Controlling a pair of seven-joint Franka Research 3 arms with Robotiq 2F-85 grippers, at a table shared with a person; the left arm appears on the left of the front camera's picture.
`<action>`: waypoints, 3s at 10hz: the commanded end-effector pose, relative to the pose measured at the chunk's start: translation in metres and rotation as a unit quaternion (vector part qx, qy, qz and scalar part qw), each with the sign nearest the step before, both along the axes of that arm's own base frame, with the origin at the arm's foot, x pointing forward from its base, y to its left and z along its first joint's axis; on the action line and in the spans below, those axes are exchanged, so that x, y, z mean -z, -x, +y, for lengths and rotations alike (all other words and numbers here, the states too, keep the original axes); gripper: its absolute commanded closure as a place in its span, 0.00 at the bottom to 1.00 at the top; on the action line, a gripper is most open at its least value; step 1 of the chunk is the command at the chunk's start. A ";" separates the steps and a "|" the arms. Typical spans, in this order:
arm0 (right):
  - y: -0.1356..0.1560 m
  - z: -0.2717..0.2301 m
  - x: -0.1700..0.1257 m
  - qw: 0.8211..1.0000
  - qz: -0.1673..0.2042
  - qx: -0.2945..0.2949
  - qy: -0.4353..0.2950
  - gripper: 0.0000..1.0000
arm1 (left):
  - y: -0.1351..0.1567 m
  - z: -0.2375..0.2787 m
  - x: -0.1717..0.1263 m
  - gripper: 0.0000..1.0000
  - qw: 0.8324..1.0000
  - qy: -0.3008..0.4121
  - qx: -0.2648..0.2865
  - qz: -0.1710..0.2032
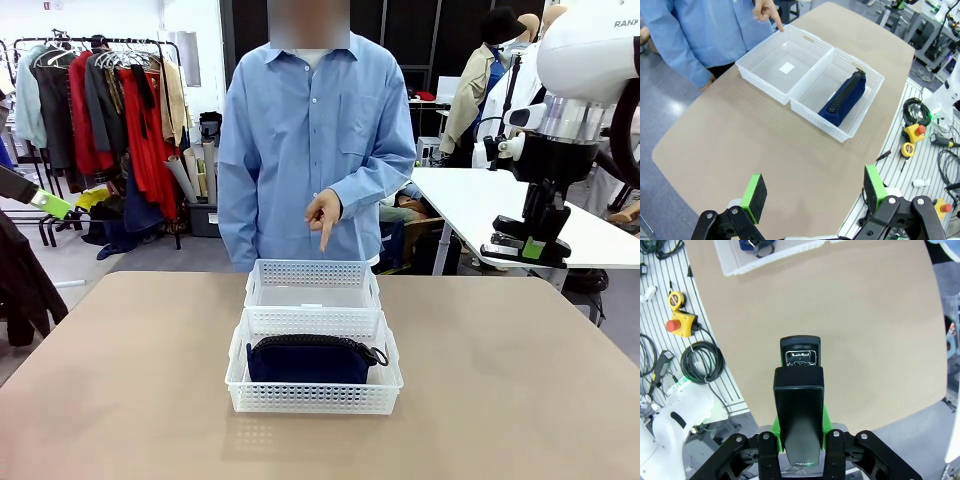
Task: Distribute items into two baskets.
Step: Place the picked Stapler into the Organizing basket as instructed by the person.
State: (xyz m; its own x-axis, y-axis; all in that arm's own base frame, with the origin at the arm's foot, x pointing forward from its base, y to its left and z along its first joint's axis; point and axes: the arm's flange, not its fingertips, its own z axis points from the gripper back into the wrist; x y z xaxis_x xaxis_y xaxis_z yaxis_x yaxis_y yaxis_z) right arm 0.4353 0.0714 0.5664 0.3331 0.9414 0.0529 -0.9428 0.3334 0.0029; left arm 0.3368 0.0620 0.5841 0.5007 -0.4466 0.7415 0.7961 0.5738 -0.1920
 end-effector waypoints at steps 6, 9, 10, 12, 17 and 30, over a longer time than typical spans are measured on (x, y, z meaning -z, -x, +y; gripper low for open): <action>-0.061 0.073 0.004 0.992 0.011 -0.119 0.027 1.00 | 0.000 0.000 0.000 0.00 1.000 0.005 0.004 -0.003; -0.102 0.117 0.012 0.990 0.033 -0.135 0.031 1.00 | 0.000 0.000 0.000 0.00 1.000 0.005 0.004 -0.003; -0.111 0.131 0.016 0.990 0.027 -0.134 0.034 1.00 | 0.000 0.000 0.000 0.00 1.000 0.005 0.004 -0.003; -0.125 0.158 0.024 0.990 0.015 -0.137 0.039 1.00 | 0.000 0.000 0.000 0.00 1.000 0.005 0.004 -0.003; -0.145 0.218 0.050 0.986 0.007 -0.164 0.041 1.00 | 0.000 0.000 0.000 0.00 1.000 0.005 0.004 -0.003; -0.217 0.318 0.128 0.978 -0.046 -0.202 0.030 1.00 | 0.000 0.000 0.000 0.00 1.000 0.005 0.004 -0.003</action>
State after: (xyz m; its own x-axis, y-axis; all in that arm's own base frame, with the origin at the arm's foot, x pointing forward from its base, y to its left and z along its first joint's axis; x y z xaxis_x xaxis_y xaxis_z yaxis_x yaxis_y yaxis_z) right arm 0.6385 0.3820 0.4279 -0.0260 0.9995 0.0185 -0.9974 -0.0247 -0.0680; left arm 0.3368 0.0620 0.5846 0.5018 -0.4482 0.7398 0.7973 0.5713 -0.1947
